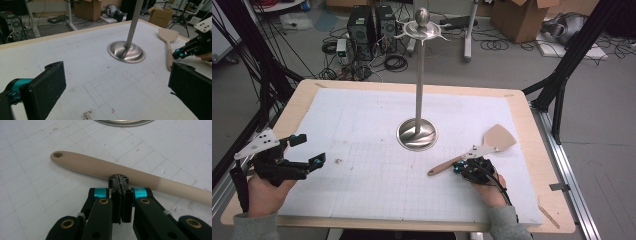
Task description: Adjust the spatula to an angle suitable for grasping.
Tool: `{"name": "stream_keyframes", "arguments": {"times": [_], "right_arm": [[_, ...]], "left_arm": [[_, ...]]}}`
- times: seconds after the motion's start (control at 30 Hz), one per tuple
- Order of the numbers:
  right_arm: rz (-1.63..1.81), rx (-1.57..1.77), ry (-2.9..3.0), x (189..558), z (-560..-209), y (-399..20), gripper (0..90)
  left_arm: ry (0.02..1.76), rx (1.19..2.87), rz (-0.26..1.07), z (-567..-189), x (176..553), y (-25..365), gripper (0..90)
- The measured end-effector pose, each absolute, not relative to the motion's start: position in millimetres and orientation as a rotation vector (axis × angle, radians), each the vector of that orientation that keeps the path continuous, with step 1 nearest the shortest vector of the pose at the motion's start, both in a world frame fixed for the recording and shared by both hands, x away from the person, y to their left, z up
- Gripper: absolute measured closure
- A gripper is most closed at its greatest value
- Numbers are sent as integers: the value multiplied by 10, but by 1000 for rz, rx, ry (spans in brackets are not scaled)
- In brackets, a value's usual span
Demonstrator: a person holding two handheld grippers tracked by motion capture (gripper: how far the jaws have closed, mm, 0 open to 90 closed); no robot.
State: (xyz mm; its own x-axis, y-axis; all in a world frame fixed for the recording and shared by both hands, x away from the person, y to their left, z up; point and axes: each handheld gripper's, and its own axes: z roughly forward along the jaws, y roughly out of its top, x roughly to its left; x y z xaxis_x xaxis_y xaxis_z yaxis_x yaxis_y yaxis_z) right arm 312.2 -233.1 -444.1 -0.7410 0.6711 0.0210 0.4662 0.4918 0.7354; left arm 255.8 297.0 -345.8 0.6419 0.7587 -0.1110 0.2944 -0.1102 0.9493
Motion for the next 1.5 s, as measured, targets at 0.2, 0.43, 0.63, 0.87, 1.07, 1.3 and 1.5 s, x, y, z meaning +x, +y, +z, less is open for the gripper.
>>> {"name": "stream_keyframes", "arguments": {"times": [0.2, 0.43, 0.63, 0.87, 1.07, 1.3, 1.5], "right_arm": [[1088, 979, 2457, 3199, -4442, -2263, 900], [1105, 1000, 2451, 3263, -4450, -2241, 900], [1082, 996, 2450, 3257, -4438, -2216, 900], [1147, 1004, 2387, 3223, -4239, -2363, 900], [1125, 1056, 2308, 3332, -4044, -2587, 900], [1079, 1136, 2259, 3522, -4026, -2774, 900], [1037, 1180, 2243, 3655, -4073, -2887, 900]], "left_arm": [[876, 1683, 497, -3454, 2536, 2999, 17], [879, 1682, 497, -3458, 2530, 3014, 17], [878, 1682, 497, -3458, 2529, 3013, 17], [880, 1683, 493, -3469, 2543, 3014, 17], [879, 1681, 499, -3457, 2530, 3022, 17], [878, 1691, 492, -3478, 2549, 2995, 17], [878, 1695, 493, -3480, 2549, 2991, 17]]}}
